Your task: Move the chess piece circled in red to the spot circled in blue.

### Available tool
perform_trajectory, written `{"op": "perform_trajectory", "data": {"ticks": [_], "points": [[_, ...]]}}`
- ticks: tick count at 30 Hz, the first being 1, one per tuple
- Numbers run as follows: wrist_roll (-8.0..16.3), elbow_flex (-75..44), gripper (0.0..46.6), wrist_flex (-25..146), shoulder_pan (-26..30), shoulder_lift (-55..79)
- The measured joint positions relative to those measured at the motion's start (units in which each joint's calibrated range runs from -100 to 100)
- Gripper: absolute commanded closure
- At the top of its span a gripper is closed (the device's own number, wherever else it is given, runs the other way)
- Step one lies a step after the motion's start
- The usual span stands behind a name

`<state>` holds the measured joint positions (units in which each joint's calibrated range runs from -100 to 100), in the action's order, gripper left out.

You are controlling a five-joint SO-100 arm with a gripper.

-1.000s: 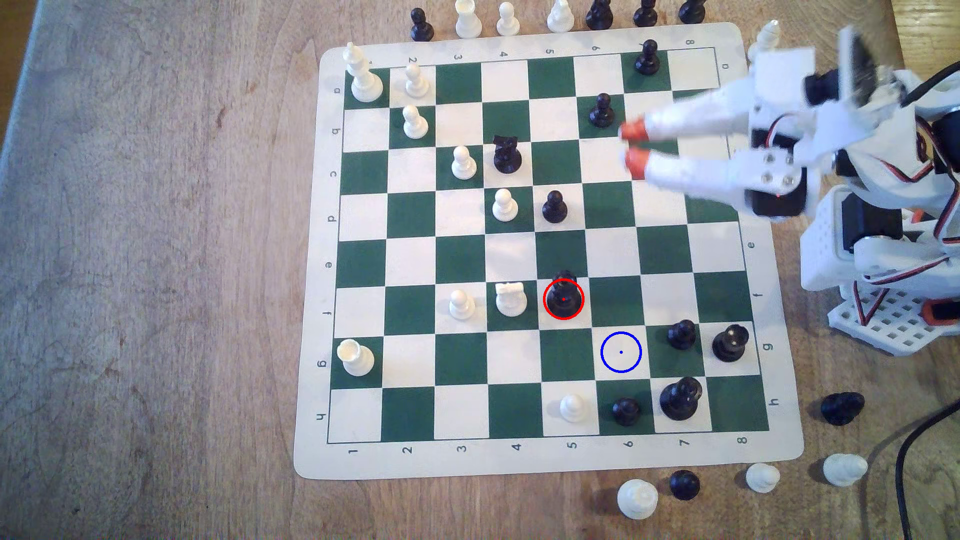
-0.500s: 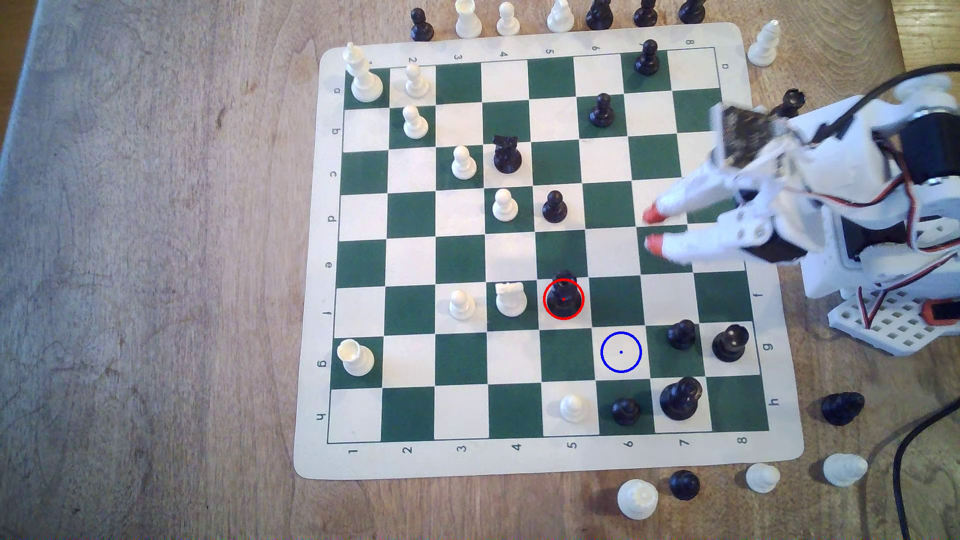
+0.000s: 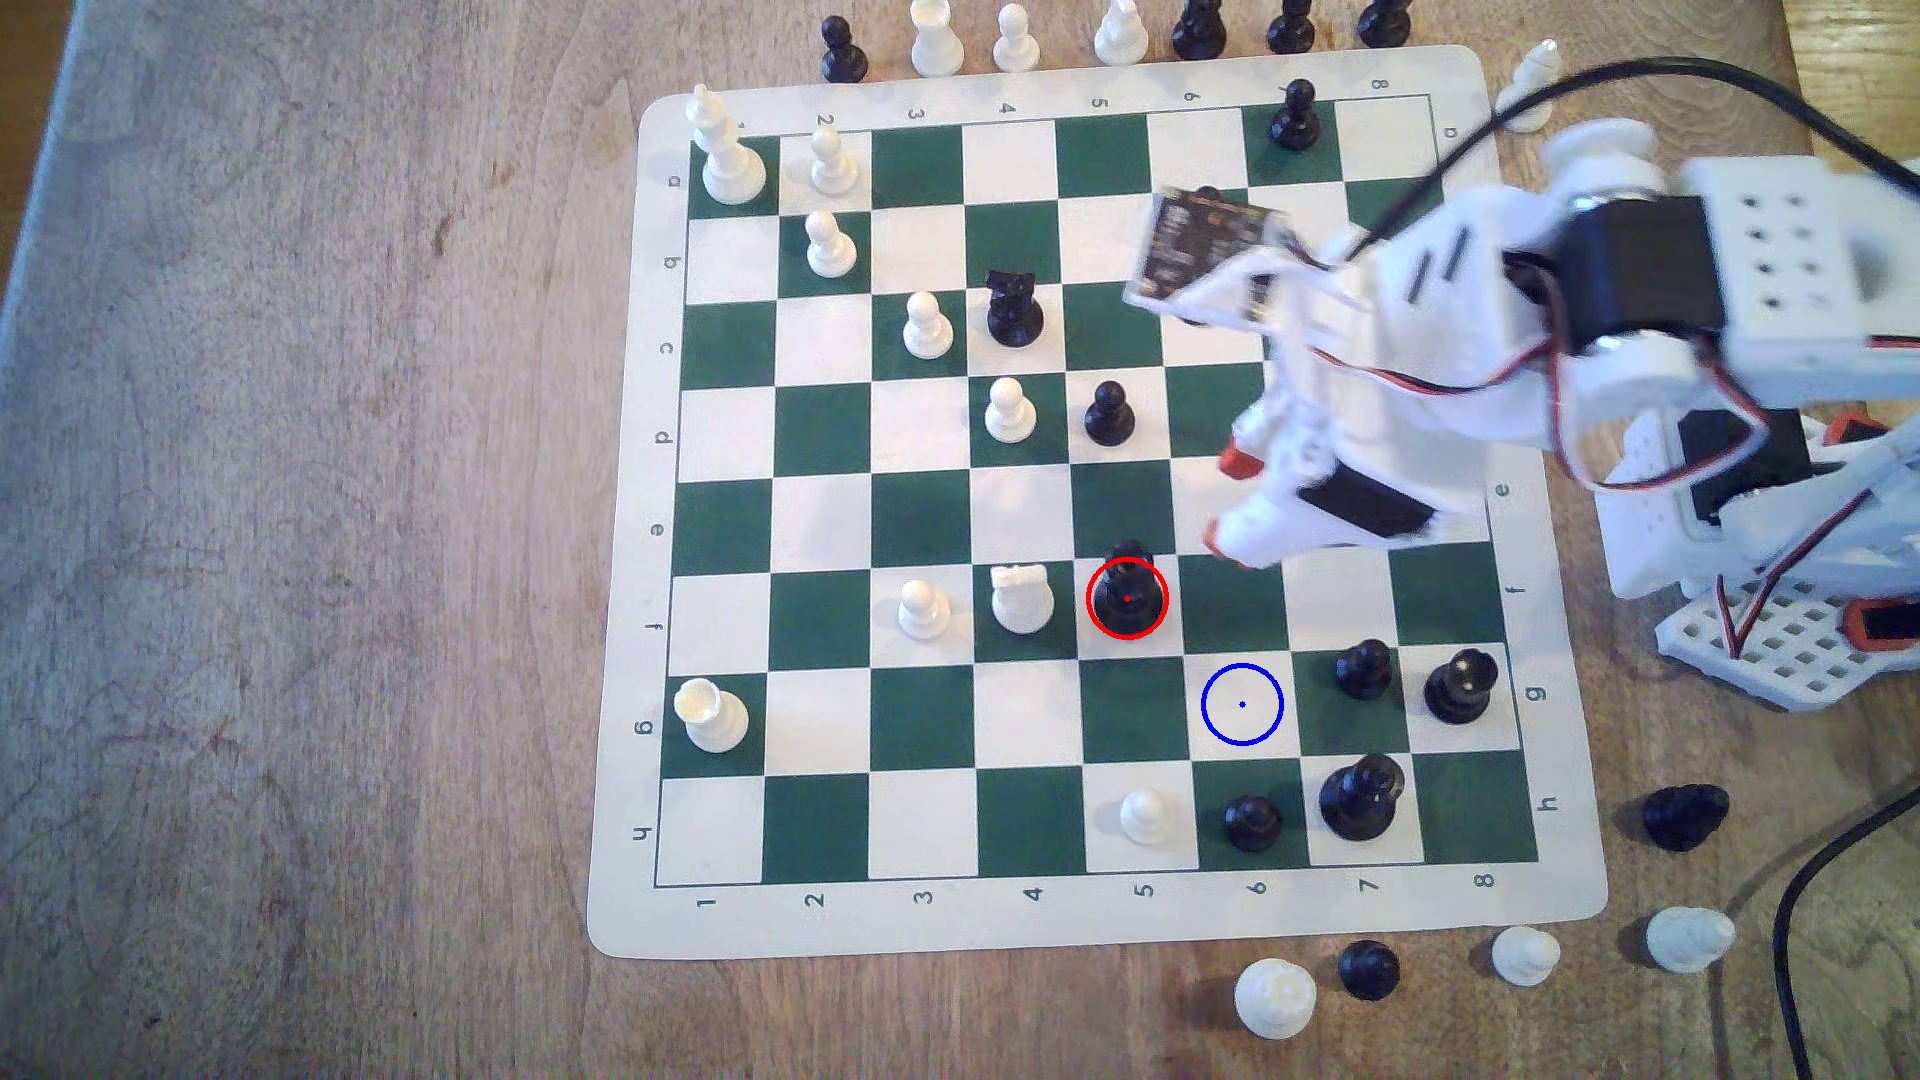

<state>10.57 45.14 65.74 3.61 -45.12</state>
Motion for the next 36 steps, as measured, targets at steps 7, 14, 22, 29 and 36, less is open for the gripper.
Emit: {"op": "perform_trajectory", "data": {"ticks": [7, 14, 22, 29, 36], "points": [[-0.1, -9.9, 30.3, 4.1, 1.0, 13.7], [-0.1, -12.3, 29.8, 3.6, 1.0, 20.6], [0.1, -13.6, 30.2, 0.9, 1.0, 27.1], [0.1, -14.6, 30.6, -1.0, 2.1, 30.9], [0.1, -14.6, 31.3, -2.9, 2.1, 32.6]]}}
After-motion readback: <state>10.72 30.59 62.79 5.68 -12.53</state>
